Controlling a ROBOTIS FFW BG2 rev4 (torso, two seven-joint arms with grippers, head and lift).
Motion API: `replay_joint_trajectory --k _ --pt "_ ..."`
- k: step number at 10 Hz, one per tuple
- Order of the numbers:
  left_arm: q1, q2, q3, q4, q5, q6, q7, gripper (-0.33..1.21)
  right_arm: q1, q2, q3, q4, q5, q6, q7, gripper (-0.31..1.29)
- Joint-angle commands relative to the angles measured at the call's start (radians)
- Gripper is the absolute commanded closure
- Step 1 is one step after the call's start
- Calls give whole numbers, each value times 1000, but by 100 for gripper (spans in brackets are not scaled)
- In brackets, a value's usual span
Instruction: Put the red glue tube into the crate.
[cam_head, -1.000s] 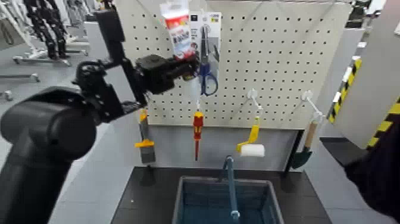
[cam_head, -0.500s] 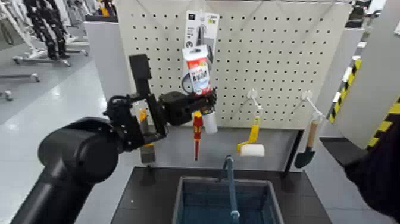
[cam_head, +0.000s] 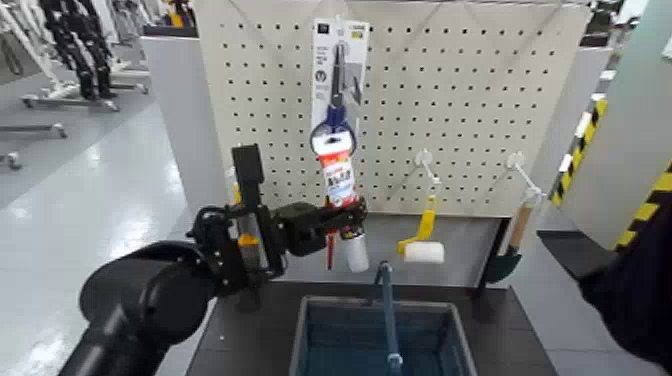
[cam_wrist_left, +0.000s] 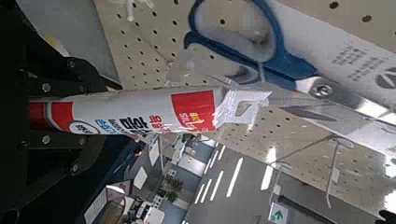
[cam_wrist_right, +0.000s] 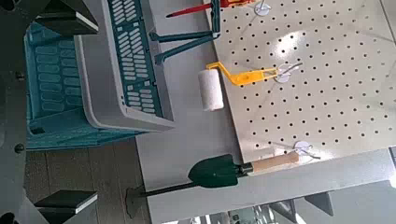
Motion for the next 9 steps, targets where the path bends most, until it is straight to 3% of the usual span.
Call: replay_joint_trajectory --k 1,9 --pt "26 2 -2 40 -30 9 -33 118 0 124 1 0 0 1 1 6" --pt "52 -2 -42 199 -145 9 -141 118 0 121 3 -2 0 1 1 6"
